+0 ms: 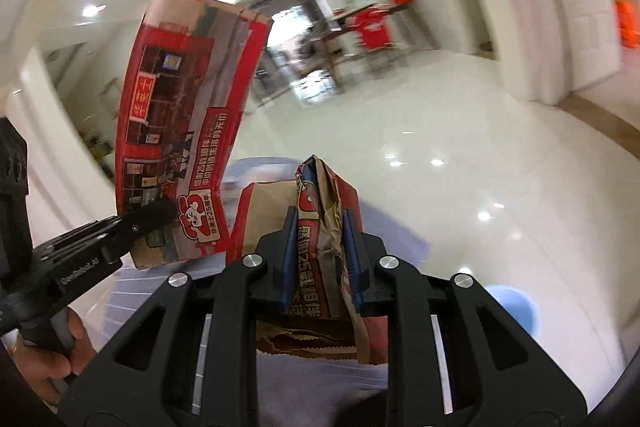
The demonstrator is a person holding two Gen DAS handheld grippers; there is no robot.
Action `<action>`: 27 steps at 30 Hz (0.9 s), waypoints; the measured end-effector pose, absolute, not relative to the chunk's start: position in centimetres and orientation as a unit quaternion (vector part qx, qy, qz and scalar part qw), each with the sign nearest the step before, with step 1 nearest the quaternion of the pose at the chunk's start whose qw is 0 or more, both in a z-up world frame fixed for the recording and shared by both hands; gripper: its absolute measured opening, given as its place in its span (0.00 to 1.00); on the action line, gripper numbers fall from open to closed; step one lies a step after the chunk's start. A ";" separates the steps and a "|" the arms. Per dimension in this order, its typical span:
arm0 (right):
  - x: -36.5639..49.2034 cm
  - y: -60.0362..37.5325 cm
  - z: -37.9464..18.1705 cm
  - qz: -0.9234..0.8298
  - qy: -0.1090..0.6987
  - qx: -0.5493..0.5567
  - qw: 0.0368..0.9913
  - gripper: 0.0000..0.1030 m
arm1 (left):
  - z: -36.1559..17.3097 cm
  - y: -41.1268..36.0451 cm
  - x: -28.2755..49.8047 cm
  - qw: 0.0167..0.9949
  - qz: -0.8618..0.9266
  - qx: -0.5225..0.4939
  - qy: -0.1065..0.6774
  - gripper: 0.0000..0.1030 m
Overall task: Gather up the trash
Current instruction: 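Lift the cardboard box and red wrapper and carry both over the blue bucket, then open the right gripper over the bucket while the left gripper releases the box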
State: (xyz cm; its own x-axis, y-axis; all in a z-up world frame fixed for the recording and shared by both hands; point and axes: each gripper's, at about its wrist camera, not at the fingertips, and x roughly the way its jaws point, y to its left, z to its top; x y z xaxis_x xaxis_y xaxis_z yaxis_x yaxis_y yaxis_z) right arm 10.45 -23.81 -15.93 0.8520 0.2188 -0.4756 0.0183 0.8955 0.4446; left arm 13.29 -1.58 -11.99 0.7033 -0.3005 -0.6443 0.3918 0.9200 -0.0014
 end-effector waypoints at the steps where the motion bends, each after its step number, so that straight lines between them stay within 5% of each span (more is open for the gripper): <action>1: 10.2 -25.0 -16.8 0.036 0.273 0.223 0.935 0.21 | -12.7 -2.8 13.5 0.914 -0.202 0.068 0.345 0.09; 12: 12.2 -33.5 -27.5 -0.027 0.354 0.267 0.896 0.26 | -23.3 -14.3 17.1 0.845 -0.278 0.081 0.448 0.09; 13: 13.0 -33.8 -28.0 -0.023 0.360 0.267 0.893 0.39 | -23.9 -14.7 17.5 0.842 -0.278 0.085 0.454 0.09; 14: 13.5 -33.6 -28.8 -0.027 0.369 0.264 0.891 0.64 | -24.4 -15.0 17.9 0.838 -0.280 0.086 0.460 0.09; 15: 13.9 -33.6 -29.7 -0.035 0.376 0.261 0.888 0.67 | -24.8 -15.3 18.1 0.835 -0.282 0.087 0.465 0.09; 27: 11.5 -34.2 -29.2 -0.071 0.355 0.280 0.889 0.67 | -28.0 -18.3 19.5 0.805 -0.296 0.084 0.508 0.10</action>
